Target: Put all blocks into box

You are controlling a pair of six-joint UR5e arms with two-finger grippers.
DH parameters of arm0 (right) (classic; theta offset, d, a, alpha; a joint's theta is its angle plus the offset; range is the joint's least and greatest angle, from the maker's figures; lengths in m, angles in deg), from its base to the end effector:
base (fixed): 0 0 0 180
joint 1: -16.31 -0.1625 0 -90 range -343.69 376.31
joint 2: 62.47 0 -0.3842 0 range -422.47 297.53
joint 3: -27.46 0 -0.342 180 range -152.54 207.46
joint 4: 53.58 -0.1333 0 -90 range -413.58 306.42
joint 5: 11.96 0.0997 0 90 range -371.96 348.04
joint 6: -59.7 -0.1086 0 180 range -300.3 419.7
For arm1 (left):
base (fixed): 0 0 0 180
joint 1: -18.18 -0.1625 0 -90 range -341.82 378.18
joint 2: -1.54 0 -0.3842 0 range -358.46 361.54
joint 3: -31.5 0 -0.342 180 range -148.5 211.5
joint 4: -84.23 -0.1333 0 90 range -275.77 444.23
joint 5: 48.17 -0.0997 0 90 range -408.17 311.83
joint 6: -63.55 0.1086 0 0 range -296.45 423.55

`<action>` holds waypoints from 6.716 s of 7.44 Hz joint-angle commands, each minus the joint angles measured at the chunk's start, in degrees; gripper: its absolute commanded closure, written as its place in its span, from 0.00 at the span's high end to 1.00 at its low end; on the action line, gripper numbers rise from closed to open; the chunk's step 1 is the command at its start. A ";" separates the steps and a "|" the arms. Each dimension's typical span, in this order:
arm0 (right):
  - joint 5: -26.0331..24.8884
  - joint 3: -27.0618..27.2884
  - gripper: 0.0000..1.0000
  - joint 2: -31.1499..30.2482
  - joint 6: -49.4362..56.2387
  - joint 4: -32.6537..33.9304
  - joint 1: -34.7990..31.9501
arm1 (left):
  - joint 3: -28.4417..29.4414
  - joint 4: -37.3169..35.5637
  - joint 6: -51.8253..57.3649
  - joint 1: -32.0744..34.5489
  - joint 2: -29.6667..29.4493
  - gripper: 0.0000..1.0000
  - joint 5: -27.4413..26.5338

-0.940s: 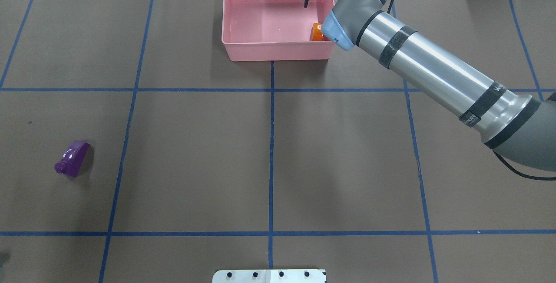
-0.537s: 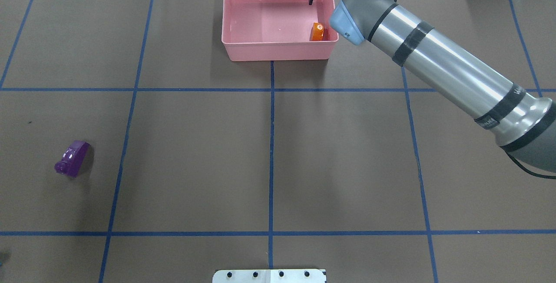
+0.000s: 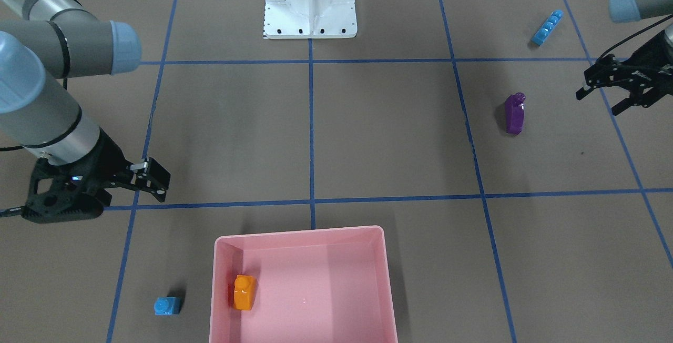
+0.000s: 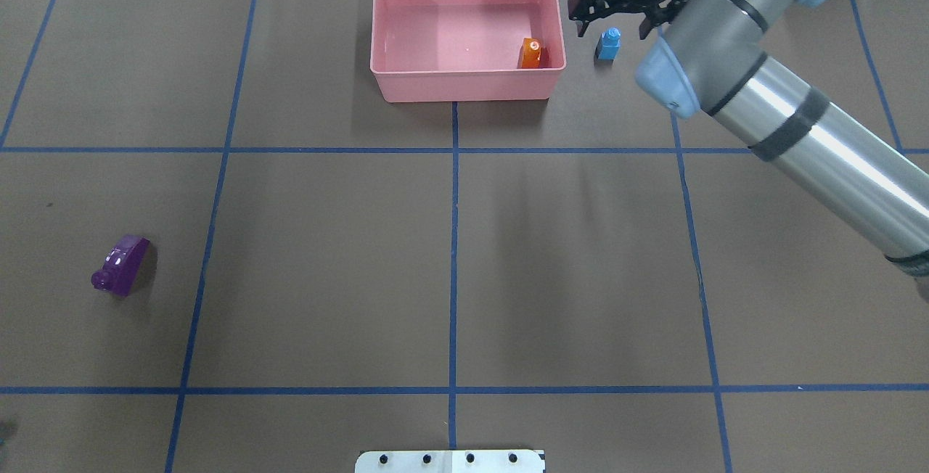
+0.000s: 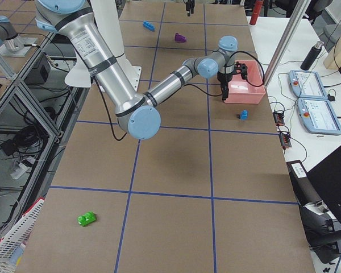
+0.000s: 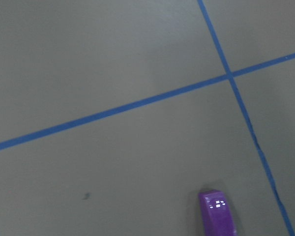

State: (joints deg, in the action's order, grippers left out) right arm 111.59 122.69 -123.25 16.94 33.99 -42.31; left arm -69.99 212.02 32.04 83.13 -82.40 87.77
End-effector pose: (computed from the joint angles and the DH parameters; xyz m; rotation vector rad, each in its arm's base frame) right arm -0.2518 -0.5535 0.3169 0.1578 -0.8262 -0.0016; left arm 0.1296 -0.4078 0.4989 0.2657 1.0068 0.1998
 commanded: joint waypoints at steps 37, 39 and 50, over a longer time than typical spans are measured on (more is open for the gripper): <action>0.82 3.16 0.99 -20.90 9.97 -18.41 -0.44 | 44.34 -18.81 -25.28 -15.83 -67.20 1.00 -21.89; 0.73 -7.02 0.99 -11.24 9.89 -18.32 -0.44 | 31.50 -23.28 -20.11 -15.64 -57.26 1.00 -21.68; -10.07 -50.74 0.98 20.53 -14.61 -40.08 4.12 | -0.73 -23.21 -8.31 -15.82 -24.87 1.00 -21.51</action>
State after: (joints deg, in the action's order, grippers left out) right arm 102.59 75.24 -103.40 5.13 -1.38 -39.09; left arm -70.70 188.82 23.83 67.33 -107.26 66.26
